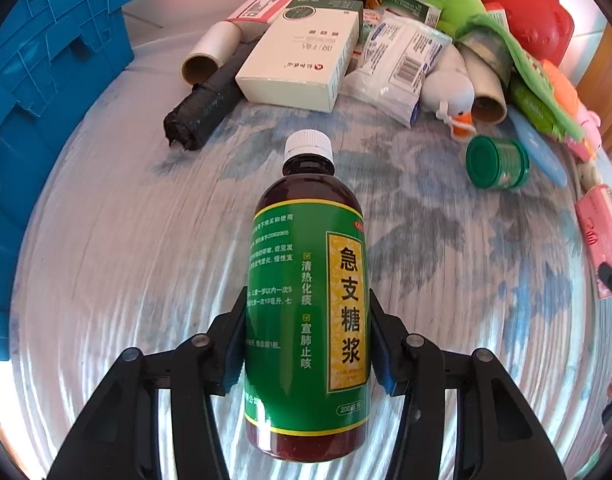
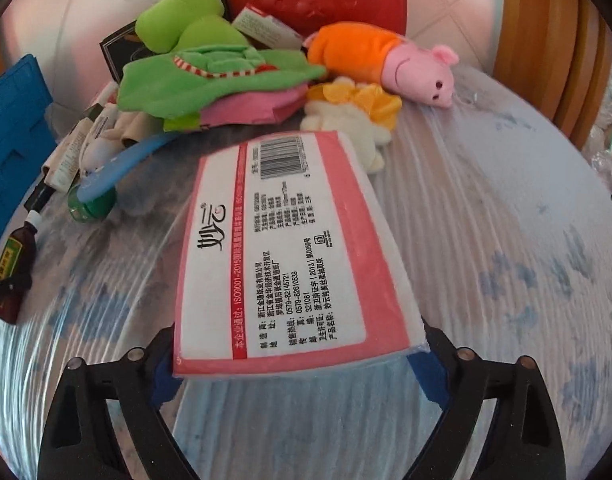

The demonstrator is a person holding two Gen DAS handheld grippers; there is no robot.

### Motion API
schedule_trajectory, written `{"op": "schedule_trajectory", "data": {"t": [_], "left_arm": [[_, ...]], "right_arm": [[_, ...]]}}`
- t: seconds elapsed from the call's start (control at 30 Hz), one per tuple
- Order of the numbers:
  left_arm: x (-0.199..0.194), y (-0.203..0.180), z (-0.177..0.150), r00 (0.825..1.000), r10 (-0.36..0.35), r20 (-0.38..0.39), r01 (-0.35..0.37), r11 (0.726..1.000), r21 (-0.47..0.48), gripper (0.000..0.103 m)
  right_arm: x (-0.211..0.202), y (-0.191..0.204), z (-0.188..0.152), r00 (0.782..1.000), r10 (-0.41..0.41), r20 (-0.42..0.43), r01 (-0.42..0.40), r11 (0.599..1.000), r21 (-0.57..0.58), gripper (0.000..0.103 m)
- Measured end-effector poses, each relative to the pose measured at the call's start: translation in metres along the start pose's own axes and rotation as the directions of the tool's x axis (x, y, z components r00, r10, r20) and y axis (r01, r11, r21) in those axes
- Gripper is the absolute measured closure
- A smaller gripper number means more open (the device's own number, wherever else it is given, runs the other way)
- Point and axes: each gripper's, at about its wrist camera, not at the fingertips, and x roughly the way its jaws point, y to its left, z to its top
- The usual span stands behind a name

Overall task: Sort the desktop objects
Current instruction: 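Grasp the green syrup bottle with left gripper while right gripper grasps pink tissue pack, then carry the syrup bottle and tissue pack into the blue crate and release both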

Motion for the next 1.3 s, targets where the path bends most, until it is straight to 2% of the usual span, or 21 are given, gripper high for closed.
{"op": "schedule_trajectory", "data": {"t": [0.1,0.27,0.33,0.37,0.5,0.6,0.7,0.87,1.0,1.07,1.1,1.2,1.23,1.3], "left_arm": [[-0.014,-0.004,-0.009,1.0,-0.005,0.011,0.005,1.0,-0.012,0.052],[-0.064,-0.019,-0.028,0.994,-0.015,0.108,0.014,1.0,0.011,0.052],[-0.072,0.023,0.001,0.988,-0.021,0.154,0.019,1.0,0.015,0.052],[-0.059,0.038,0.009,0.984,-0.025,0.174,0.022,1.0,0.017,0.052],[-0.108,0.061,-0.019,0.962,-0.027,0.273,0.022,1.0,0.021,0.052],[-0.139,0.084,-0.024,0.94,-0.028,0.339,0.027,1.0,0.009,0.052],[-0.168,0.108,-0.029,0.915,-0.007,0.403,0.006,1.0,0.005,0.052],[-0.219,0.154,-0.042,0.859,0.055,0.509,-0.063,0.998,-0.001,0.052],[-0.26,0.195,-0.046,0.802,0.076,0.593,-0.081,0.997,-0.019,0.052],[-0.28,0.216,-0.046,0.769,0.084,0.633,-0.089,0.996,-0.023,0.052],[-0.291,0.228,-0.046,0.747,0.087,0.659,-0.094,0.995,-0.025,0.052],[-0.312,0.255,-0.044,0.702,0.097,0.706,-0.101,0.994,-0.035,0.052],[-0.318,0.266,-0.041,0.69,0.104,0.716,-0.107,0.993,-0.041,0.052],[-0.327,0.29,-0.033,0.678,0.125,0.725,-0.123,0.991,-0.056,0.052]], "right_arm": [[-0.014,0.005,-0.006,0.999,0.013,0.035,-0.014,1.0,0.025,0.011],[-0.063,0.019,-0.013,0.991,0.034,0.126,-0.036,0.999,0.017,0.012],[-0.088,0.03,-0.011,0.987,0.034,0.157,-0.034,0.999,0.0,0.012],[-0.098,0.037,-0.01,0.984,0.033,0.177,-0.031,0.999,-0.012,0.011],[-0.14,0.068,-0.003,0.966,0.035,0.258,-0.022,0.998,-0.054,0.011],[-0.168,0.089,-0.001,0.952,0.038,0.303,-0.016,0.997,-0.074,0.011],[-0.191,0.117,0.003,0.938,0.047,0.344,-0.015,0.995,-0.096,0.011],[-0.226,0.182,0.013,0.902,0.092,0.421,-0.03,0.988,-0.151,0.011],[-0.254,0.248,0.025,0.861,0.164,0.481,-0.073,0.977,-0.201,0.011],[-0.267,0.288,0.032,0.837,0.203,0.509,-0.093,0.968,-0.232,0.011],[-0.271,0.303,0.035,0.828,0.215,0.517,-0.098,0.965,-0.244,0.011],[-0.286,0.36,0.044,0.797,0.267,0.542,-0.122,0.95,-0.288,0.011],[-0.29,0.379,0.047,0.786,0.284,0.549,-0.13,0.944,-0.303,0.011],[-0.299,0.42,0.054,0.764,0.309,0.567,-0.131,0.934,-0.332,0.011]]}}
